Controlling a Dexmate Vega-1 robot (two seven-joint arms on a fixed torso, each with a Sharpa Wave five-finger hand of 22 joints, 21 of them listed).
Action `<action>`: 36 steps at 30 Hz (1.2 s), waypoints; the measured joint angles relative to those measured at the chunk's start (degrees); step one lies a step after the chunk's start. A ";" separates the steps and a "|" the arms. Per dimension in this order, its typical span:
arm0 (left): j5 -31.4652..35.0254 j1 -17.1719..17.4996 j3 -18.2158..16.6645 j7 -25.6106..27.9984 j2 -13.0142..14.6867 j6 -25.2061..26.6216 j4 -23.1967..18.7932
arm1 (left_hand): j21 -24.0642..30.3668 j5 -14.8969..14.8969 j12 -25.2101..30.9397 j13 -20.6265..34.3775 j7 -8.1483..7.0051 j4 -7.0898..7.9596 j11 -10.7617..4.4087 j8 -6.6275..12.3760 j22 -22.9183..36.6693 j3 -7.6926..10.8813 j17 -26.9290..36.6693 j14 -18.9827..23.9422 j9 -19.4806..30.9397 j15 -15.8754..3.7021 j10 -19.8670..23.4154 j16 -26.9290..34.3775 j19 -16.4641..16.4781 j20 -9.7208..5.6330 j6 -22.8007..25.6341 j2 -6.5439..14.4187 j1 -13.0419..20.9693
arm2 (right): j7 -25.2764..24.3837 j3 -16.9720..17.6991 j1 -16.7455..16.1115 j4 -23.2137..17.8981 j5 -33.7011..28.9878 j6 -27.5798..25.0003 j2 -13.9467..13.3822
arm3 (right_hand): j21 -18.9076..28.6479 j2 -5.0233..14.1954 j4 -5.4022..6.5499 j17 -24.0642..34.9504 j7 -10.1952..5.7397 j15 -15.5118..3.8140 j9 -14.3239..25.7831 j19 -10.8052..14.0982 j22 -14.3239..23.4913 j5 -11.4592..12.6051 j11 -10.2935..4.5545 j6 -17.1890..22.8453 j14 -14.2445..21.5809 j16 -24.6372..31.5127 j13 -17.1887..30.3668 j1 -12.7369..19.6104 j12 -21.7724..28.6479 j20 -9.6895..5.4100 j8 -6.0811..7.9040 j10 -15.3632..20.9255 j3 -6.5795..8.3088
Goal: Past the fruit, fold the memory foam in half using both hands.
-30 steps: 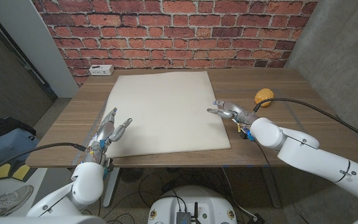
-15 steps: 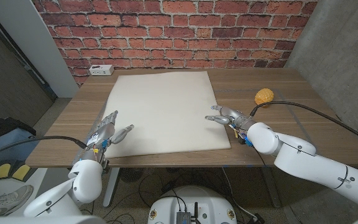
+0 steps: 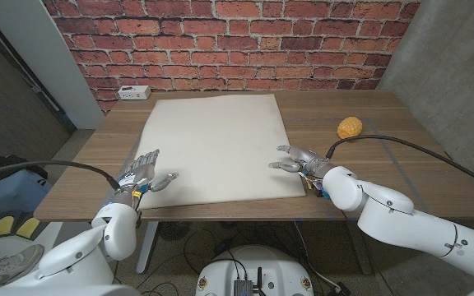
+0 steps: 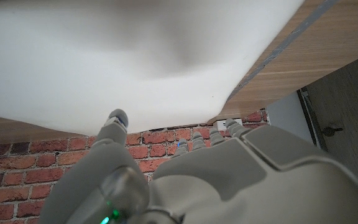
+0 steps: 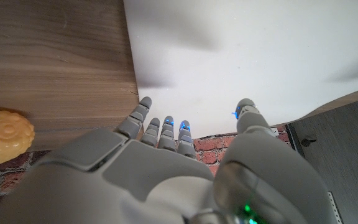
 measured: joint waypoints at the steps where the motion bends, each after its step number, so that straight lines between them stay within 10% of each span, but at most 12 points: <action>1: -0.25 -0.86 0.85 -0.35 0.71 1.67 -0.25 | 0.00 0.04 0.00 0.00 0.00 -0.14 0.00 0.00 0.00 -0.14 0.00 0.00 0.00 0.00 0.00 0.00 0.00 0.00 0.00 -0.17 0.17 | 0.32 -0.82 0.36 -0.41 -0.57 -0.73 -0.03 | 0.00 -0.55 -0.19 0.00 -0.21 0.00 0.00 0.22 0.00 0.00 -0.23 -0.21 0.00 0.00 0.00 0.39 0.00 0.22 -0.21 -0.23 0.00; 18: 0.35 -17.74 19.16 -5.78 8.91 12.72 -2.46 | 0.28 1.84 0.90 0.00 0.12 -0.53 0.50 0.90 0.01 -0.22 -0.01 -0.08 0.26 1.36 -0.05 0.73 2.36 1.73 -0.12 -2.15 6.00 | 10.09 -10.58 9.56 -3.12 -11.49 -15.03 0.20 | -0.30 -5.38 -0.63 0.03 -2.73 0.92 0.28 -0.02 0.00 2.16 -2.22 -8.24 -2.20 -0.50 0.29 9.67 -1.13 0.64 -0.68 -7.62 0.64; 19: 5.53 -18.47 20.39 -11.80 8.78 14.22 -2.05 | 0.28 2.00 0.89 0.00 0.13 -0.61 0.13 0.89 0.01 -0.13 -0.01 -0.08 0.28 1.36 0.00 0.73 2.37 1.73 -0.11 -2.16 6.60 | 11.03 -15.12 10.53 -3.71 -12.29 -16.27 0.56 | -0.32 -5.96 -0.63 0.09 -2.85 0.92 0.28 -0.05 0.00 2.18 -2.22 -8.53 -2.63 -0.50 0.29 10.28 -1.13 0.67 -0.68 -8.05 0.64; 28: 19.01 -21.88 26.38 -25.98 4.23 14.97 3.75 | 0.28 2.00 1.33 -0.01 -0.07 -0.66 -2.59 1.33 -0.27 0.94 -0.01 -0.09 0.28 1.35 -0.12 0.73 2.66 3.10 -0.32 -1.49 11.47 | 15.92 -23.43 17.41 -4.09 -15.77 -23.46 1.40 | -0.51 -6.50 -0.32 0.16 -3.71 1.32 0.38 -1.39 0.00 3.42 -2.94 -11.12 -4.65 -0.71 0.29 14.28 -1.13 1.56 -0.68 -11.79 1.26; 36: 35.10 -18.34 21.62 -42.23 -3.78 8.05 8.62 | 0.28 1.46 1.33 0.29 -0.07 -0.73 -4.03 1.33 -0.26 4.20 -0.01 0.01 0.27 0.79 -0.11 0.73 3.61 3.37 -0.32 2.23 17.82 | 20.11 -30.93 24.19 -3.87 -17.90 -27.76 2.54 | -0.51 -4.87 -0.48 0.15 -5.98 1.01 0.55 -1.37 0.00 3.83 -6.09 -11.28 -5.57 -0.71 0.28 19.34 -1.13 1.54 -0.21 -13.62 3.19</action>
